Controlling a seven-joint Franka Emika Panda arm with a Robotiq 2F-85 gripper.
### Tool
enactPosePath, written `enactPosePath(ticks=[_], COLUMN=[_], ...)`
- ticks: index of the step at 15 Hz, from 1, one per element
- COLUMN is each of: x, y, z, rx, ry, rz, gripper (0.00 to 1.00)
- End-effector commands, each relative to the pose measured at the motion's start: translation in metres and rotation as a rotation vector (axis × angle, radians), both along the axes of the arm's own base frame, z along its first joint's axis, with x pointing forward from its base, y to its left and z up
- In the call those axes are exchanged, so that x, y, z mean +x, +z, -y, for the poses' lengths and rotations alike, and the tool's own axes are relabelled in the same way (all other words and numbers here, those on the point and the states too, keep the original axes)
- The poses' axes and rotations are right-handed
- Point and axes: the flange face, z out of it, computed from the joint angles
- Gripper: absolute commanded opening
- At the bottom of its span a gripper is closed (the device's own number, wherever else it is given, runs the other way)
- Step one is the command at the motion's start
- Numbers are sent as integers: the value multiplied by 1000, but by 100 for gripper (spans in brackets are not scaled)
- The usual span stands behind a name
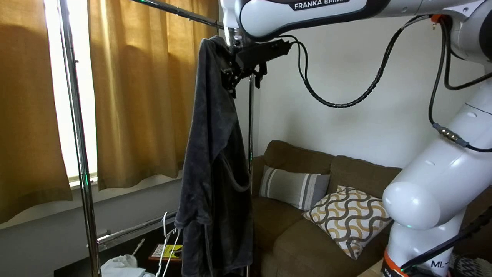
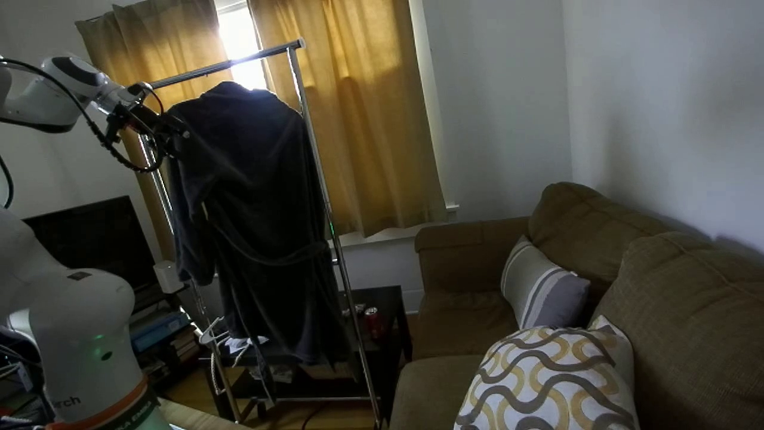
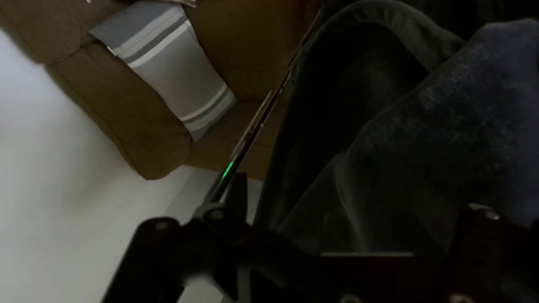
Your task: Move the hanger with the rob to the bottom rod
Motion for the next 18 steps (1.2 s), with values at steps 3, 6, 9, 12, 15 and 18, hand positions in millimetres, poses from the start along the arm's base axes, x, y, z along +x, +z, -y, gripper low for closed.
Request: enactPosePath(ticks=[3, 6, 9, 12, 15, 18], x=[-35, -42, -32, -14, 2, 17], y=[63, 84, 84, 74, 67, 68], z=[-41, -59, -75, -86, -97, -97], rx=[114, 147, 150, 161, 182, 181], ry=[83, 152, 167, 124, 82, 26], rz=[268, 391, 505, 568, 634, 716], gripper=[100, 100, 100, 100, 100, 100])
